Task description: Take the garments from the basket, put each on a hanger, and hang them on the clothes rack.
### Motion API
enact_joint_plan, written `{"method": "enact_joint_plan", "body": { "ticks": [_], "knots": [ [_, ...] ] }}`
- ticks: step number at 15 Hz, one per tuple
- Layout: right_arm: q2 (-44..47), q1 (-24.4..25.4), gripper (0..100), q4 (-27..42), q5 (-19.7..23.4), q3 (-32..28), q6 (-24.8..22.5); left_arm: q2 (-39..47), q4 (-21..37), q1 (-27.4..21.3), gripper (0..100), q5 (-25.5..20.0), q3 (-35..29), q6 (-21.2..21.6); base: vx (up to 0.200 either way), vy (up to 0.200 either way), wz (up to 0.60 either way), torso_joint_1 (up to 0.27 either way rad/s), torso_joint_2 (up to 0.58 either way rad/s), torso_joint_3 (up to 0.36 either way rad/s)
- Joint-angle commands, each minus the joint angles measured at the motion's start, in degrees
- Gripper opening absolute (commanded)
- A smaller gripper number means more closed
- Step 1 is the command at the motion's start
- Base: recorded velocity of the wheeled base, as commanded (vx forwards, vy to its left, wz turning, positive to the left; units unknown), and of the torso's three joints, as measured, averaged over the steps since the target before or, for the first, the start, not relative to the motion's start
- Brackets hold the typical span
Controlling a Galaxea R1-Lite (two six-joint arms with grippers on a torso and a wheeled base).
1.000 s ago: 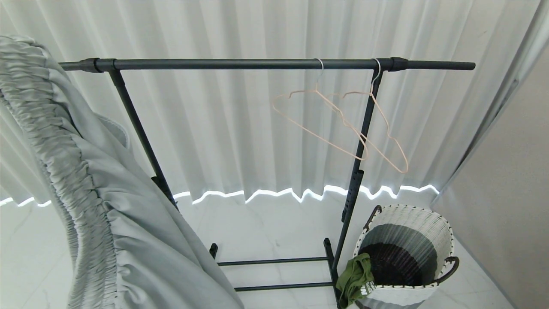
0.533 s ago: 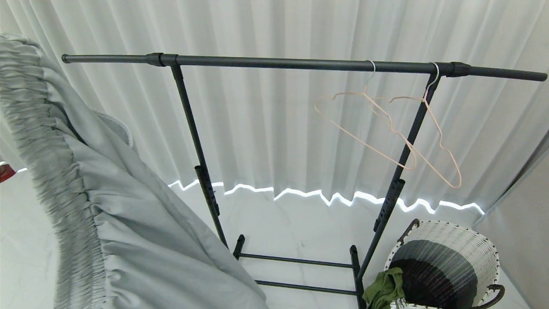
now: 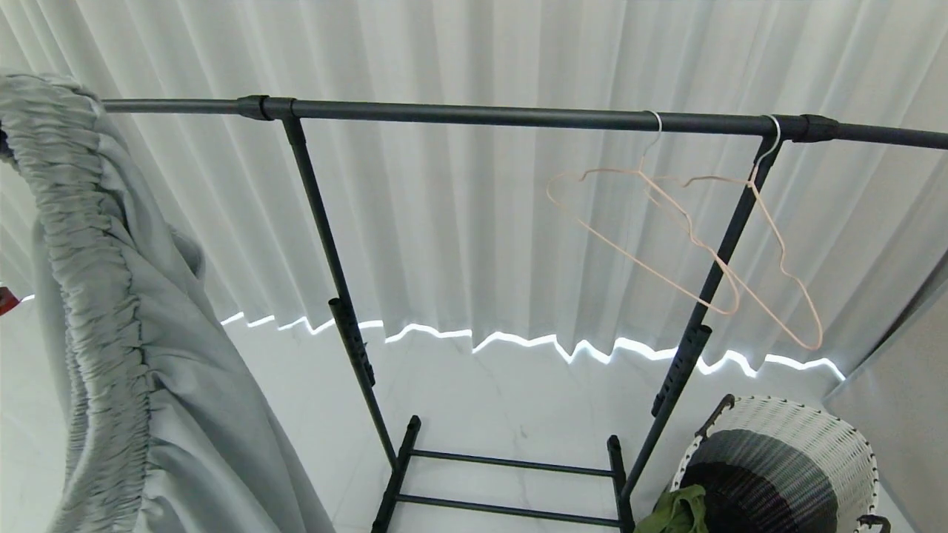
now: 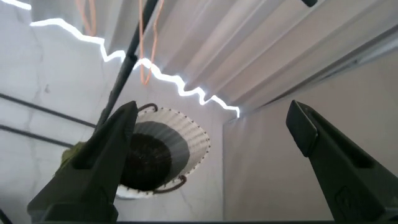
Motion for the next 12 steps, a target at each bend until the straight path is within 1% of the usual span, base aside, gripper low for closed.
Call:
{"method": "enact_joint_plan", "body": {
  "ticks": [1, 5, 8, 11, 12],
  "knots": [
    [0.3, -0.7, 100, 0.1, 0.0, 0.8, 0.0, 0.6, -0.1, -0.1, 0, 0.0, 0.0, 0.0, 0.200, 0.000, 0.00, 0.017, 0.00, -0.007],
    [0.9, -0.7, 100, 0.1, 0.2, 2.4, 1.6, 1.1, -0.1, -0.1, 0, 0.0, 0.1, -0.1, 0.200, 0.000, 0.00, 0.004, 0.00, 0.001],
    [2.8, -0.7, 100, 0.1, 0.5, 2.5, 4.9, 1.6, -0.1, -0.2, 0, -0.1, 0.3, -0.2, 0.200, 0.000, 0.00, 0.002, 0.00, 0.001],
    [4.3, -0.7, 100, 0.4, 5.4, 3.6, 9.6, 1.0, -0.1, -0.2, 0, -0.1, 3.0, -0.2, 0.200, 0.000, 0.00, 0.004, 0.00, 0.002],
    [5.3, -0.8, 100, 0.3, 6.5, 4.4, 11.2, 0.2, -0.1, -0.6, 0, -0.1, 4.5, -0.2, 0.000, 0.000, 0.00, 0.000, 0.00, 0.000]
  ]
}}
